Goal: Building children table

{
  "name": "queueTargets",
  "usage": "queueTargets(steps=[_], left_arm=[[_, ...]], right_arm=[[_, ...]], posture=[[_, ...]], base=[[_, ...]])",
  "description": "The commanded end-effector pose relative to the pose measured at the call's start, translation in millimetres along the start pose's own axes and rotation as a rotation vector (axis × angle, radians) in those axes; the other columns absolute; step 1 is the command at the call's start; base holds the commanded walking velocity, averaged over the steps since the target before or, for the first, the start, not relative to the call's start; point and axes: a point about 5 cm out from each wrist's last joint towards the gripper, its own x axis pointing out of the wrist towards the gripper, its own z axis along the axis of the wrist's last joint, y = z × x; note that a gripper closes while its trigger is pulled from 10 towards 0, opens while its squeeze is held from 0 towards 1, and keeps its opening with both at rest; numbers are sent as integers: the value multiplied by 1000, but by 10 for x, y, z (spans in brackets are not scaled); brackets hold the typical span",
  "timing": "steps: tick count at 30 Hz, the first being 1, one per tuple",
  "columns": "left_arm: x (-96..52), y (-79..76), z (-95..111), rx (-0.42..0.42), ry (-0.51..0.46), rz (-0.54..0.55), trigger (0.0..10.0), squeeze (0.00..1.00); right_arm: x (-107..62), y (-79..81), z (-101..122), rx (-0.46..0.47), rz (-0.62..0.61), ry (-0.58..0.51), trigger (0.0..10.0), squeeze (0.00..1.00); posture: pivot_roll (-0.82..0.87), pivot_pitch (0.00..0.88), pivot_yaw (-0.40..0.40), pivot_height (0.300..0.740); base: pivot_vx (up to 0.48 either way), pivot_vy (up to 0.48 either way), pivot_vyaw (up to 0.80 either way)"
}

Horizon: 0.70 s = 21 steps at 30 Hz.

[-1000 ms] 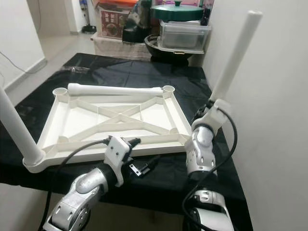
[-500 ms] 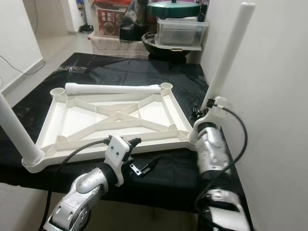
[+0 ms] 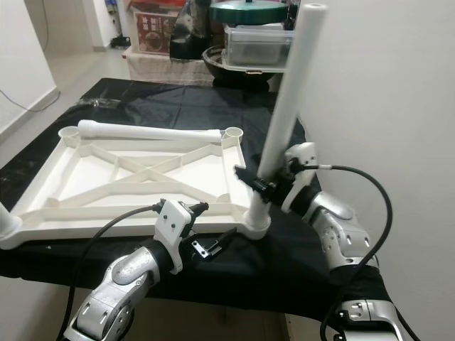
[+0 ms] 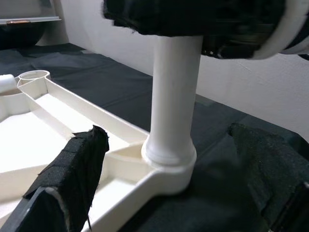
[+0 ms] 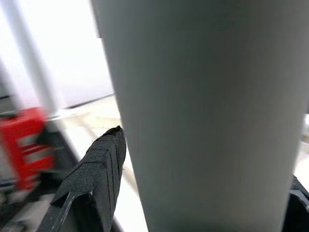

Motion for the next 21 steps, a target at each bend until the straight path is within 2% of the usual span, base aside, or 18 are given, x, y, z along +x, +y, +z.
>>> queueTargets(steps=[1,6,7,9,10,14,15,16,17,18,21], left_arm=[[-17,8,-30,-3,12,-1,10000,0],[-17,5,-40,-4,14,-1,10000,0],[-16,5,-42,-5,15,-1,10000,0],[-16,5,-42,-5,15,-1,10000,0],[-16,6,-43,-5,15,0,10000,0],[-16,6,-44,-5,15,0,10000,0],[-15,7,-43,-5,15,0,10000,0],[-13,6,-41,-6,14,0,10000,0],[-11,5,-40,-6,14,-1,10000,0],[-11,4,-36,-5,13,-1,10000,0],[-12,8,-30,-5,12,-1,10000,0]], right_arm=[[73,93,-6,9,91,5,10000,0],[153,177,7,34,200,-6,10000,0],[177,189,-1,35,209,0,1922,0],[177,189,-1,35,209,0,1922,0],[194,202,-8,42,217,1,0,0],[204,199,-18,36,205,6,0,0],[222,145,-29,15,133,7,0,0],[219,10,-34,-15,-32,4,0,0],[208,-83,-36,-35,-146,1,0,0],[175,-214,-20,-36,-306,-18,0,0],[103,-391,-13,22,-556,-59,0,0]], posture=[[124,0,-72,740],[128,0,-78,740],[128,0,-78,740],[128,0,-78,740],[128,0,-78,740],[128,0,-78,740],[127,0,-77,740],[126,0,-77,740],[128,0,-79,740],[129,0,-82,740],[125,0,-77,740]], base=[[0,0,0],[0,0,0],[0,0,0],[0,0,0],[0,0,0],[0,0,0],[0,0,0],[0,0,0],[0,0,0],[0,0,0],[0,0,0]])
